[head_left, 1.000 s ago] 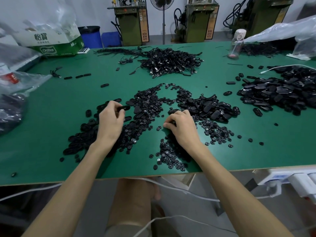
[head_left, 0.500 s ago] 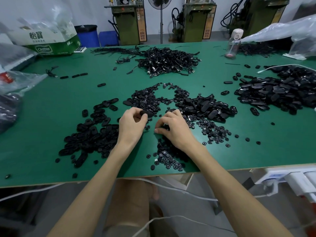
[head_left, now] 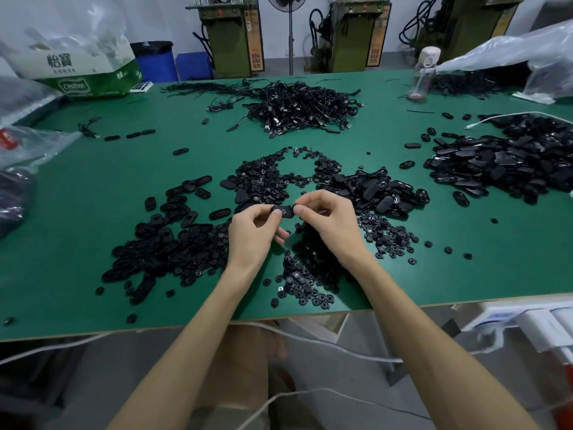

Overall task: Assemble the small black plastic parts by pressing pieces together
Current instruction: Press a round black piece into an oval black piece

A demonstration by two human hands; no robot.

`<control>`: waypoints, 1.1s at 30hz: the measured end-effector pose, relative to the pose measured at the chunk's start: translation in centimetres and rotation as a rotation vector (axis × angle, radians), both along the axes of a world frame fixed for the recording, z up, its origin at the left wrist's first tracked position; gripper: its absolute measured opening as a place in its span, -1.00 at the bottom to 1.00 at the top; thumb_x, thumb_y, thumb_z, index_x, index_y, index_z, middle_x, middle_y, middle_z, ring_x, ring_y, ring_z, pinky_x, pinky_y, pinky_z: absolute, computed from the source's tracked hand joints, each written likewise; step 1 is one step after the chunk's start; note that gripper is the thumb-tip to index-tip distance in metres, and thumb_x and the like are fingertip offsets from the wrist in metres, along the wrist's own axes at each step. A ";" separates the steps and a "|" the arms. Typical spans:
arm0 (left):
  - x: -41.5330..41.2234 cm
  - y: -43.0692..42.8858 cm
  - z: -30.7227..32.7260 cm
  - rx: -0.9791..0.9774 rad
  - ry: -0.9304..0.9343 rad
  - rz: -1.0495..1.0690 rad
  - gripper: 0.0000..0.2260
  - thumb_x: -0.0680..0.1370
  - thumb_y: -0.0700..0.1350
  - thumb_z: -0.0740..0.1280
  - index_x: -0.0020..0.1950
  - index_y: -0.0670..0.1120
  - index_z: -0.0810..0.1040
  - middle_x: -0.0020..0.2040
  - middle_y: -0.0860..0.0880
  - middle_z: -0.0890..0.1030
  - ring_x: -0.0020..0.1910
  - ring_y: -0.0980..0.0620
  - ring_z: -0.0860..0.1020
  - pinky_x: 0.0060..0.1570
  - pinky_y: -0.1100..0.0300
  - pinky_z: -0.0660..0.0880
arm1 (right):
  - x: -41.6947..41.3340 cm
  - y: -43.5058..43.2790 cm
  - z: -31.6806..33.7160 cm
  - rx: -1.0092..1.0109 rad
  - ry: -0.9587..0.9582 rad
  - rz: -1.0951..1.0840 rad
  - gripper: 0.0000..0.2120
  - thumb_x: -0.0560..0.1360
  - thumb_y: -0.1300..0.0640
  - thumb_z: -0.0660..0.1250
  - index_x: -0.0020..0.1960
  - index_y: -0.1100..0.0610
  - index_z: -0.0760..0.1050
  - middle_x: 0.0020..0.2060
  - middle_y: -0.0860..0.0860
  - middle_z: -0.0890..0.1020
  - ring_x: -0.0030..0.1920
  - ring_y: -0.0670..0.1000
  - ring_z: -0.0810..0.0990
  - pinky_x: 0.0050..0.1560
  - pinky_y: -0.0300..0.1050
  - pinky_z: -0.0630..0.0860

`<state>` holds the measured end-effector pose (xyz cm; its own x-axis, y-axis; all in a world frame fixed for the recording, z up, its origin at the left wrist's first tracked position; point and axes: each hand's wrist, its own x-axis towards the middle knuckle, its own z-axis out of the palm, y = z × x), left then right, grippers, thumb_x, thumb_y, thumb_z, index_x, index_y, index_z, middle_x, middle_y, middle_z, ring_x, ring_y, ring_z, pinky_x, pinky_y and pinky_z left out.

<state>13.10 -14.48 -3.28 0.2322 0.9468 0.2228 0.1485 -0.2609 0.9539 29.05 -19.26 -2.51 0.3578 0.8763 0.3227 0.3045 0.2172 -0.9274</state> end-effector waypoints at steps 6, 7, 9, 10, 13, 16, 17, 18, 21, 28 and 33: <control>-0.5 0.2 -0.2 -0.037 -0.057 0.009 -0.90 0.63 -0.16 0.38 0.09 -0.13 0.67 -0.33 -0.05 0.69 -0.36 0.06 0.63 -0.26 0.24 0.56 | 0.1 0.1 -0.2 0.001 0.038 0.027 -0.93 0.51 0.20 0.53 -0.02 0.10 0.71 -0.16 0.02 0.74 -0.12 -0.02 0.66 0.05 -0.07 0.59; -0.5 0.2 -0.2 -0.045 -0.073 0.004 -0.92 0.63 -0.17 0.39 0.07 -0.13 0.67 -0.32 -0.06 0.69 -0.35 0.06 0.64 -0.25 0.24 0.57 | 0.1 0.1 -0.2 0.001 0.039 0.030 -0.93 0.50 0.20 0.53 -0.02 0.10 0.71 -0.15 0.02 0.74 -0.12 -0.03 0.66 0.05 -0.07 0.59; -0.6 0.1 -0.2 -0.049 -0.101 -0.017 -0.95 0.62 -0.17 0.41 0.06 -0.11 0.66 -0.28 -0.05 0.70 -0.30 0.01 0.67 -0.23 0.18 0.61 | 0.1 0.1 -0.2 0.007 0.055 0.037 -0.93 0.50 0.21 0.53 -0.02 0.12 0.71 -0.16 0.01 0.75 -0.11 -0.03 0.68 0.05 -0.11 0.61; -0.5 0.1 -0.2 -0.046 -0.113 -0.029 -0.96 0.62 -0.18 0.42 0.04 -0.09 0.66 -0.24 -0.03 0.71 -0.27 -0.02 0.69 -0.22 0.16 0.63 | 0.1 0.0 -0.2 0.011 0.064 0.039 -0.93 0.50 0.22 0.53 -0.02 0.13 0.71 -0.16 0.01 0.75 -0.11 -0.03 0.69 0.05 -0.14 0.61; -0.4 0.0 -0.1 -0.038 -0.139 -0.043 -0.95 0.62 -0.20 0.41 0.03 -0.06 0.65 -0.16 0.02 0.73 -0.22 -0.08 0.72 -0.23 0.13 0.65 | 0.2 0.1 -0.2 0.020 0.082 0.040 -0.93 0.50 0.24 0.53 -0.03 0.14 0.71 -0.17 0.00 0.76 -0.09 -0.01 0.72 0.06 -0.15 0.62; -0.4 -0.2 -0.1 -0.041 -0.176 -0.050 -0.92 0.64 -0.23 0.39 0.11 -0.13 0.64 -0.10 -0.05 0.74 -0.21 -0.12 0.73 -0.21 0.12 0.66 | 0.2 0.1 -0.2 0.027 0.111 0.032 -0.94 0.50 0.23 0.53 -0.04 0.12 0.70 -0.17 0.00 0.76 -0.08 0.01 0.73 0.06 -0.16 0.62; -0.5 -0.2 0.0 -0.048 -0.197 -0.047 -0.90 0.64 -0.25 0.39 0.13 -0.15 0.64 -0.10 -0.08 0.74 -0.21 -0.13 0.73 -0.19 0.11 0.67 | 0.2 0.1 -0.3 0.029 0.108 0.021 -0.94 0.50 0.21 0.53 -0.05 0.10 0.70 -0.17 -0.01 0.75 -0.09 -0.02 0.71 0.03 -0.19 0.61; -0.5 -0.2 0.0 -0.052 -0.213 -0.041 -0.88 0.63 -0.26 0.39 0.16 -0.16 0.64 -0.11 -0.11 0.73 -0.20 -0.13 0.74 -0.17 0.09 0.68 | 0.3 0.1 -0.3 0.030 0.100 0.014 -0.95 0.50 0.19 0.53 -0.06 0.08 0.70 -0.17 -0.03 0.75 -0.12 -0.06 0.69 0.00 -0.21 0.60; -0.6 -0.2 0.0 -0.041 -0.228 -0.038 -0.84 0.65 -0.27 0.37 0.21 -0.14 0.65 -0.11 -0.15 0.73 -0.18 -0.13 0.75 -0.13 0.11 0.68 | 0.3 0.1 -0.4 0.023 0.090 0.016 -0.96 0.50 0.16 0.54 -0.07 0.05 0.71 -0.21 -0.09 0.72 -0.18 -0.13 0.62 -0.06 -0.25 0.56; -0.6 -0.2 -0.1 -0.043 -0.241 -0.024 -0.85 0.65 -0.27 0.36 0.20 -0.18 0.66 -0.06 -0.09 0.75 -0.16 -0.12 0.75 -0.15 0.16 0.66 | 0.3 0.2 -0.3 0.022 0.080 0.023 -0.94 0.51 0.17 0.53 -0.10 0.03 0.70 -0.25 -0.14 0.70 -0.21 -0.15 0.59 -0.07 -0.28 0.53; -0.6 -0.2 0.0 -0.067 -0.261 -0.032 -0.87 0.62 -0.27 0.40 0.16 -0.18 0.64 -0.07 -0.11 0.76 -0.15 -0.13 0.75 -0.13 0.10 0.69 | 0.2 0.2 -0.3 0.007 0.073 0.031 -0.96 0.50 0.18 0.54 -0.09 0.06 0.71 -0.25 -0.10 0.70 -0.21 -0.12 0.58 -0.07 -0.21 0.54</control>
<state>12.47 -14.70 -3.32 0.2053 0.9546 0.2159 -0.1120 -0.1963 0.9741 29.25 -19.02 -2.85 0.3533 0.8851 0.3030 0.2293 0.2320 -0.9453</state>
